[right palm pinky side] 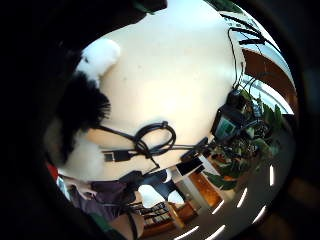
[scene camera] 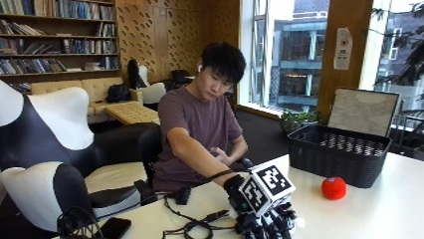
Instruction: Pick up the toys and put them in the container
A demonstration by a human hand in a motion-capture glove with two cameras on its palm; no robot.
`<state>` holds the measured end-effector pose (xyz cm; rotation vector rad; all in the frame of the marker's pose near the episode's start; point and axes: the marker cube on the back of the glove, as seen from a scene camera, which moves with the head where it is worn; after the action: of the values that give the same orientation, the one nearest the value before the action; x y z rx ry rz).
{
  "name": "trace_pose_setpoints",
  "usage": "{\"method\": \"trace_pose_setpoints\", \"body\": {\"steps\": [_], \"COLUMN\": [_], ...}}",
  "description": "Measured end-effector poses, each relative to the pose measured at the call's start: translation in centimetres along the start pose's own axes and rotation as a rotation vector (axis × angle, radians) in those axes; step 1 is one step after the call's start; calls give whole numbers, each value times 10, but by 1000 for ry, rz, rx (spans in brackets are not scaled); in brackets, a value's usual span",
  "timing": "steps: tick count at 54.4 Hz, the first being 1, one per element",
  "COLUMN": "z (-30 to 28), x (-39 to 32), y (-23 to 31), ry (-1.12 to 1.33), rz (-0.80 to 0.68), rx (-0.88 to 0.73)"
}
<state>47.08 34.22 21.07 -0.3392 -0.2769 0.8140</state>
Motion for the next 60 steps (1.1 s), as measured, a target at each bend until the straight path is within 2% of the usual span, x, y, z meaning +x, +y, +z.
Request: {"method": "trace_pose_setpoints", "body": {"steps": [4,11,24,31,37,47,52,60], "z": [20,29,31,19,-19,-134,-199,-239], "x": [1,1,-1,-6,-22,-70,-137,-242], "y": [-11,-18,-21,-15,8,74,126,170], "ry": [-19,-20,-14,-43,-63,-6,13,104], "rz": [-9,-33,-71,-60,-73,-111,-191,-335], "rx": [2,103,366,367,376,521,636,704]}}
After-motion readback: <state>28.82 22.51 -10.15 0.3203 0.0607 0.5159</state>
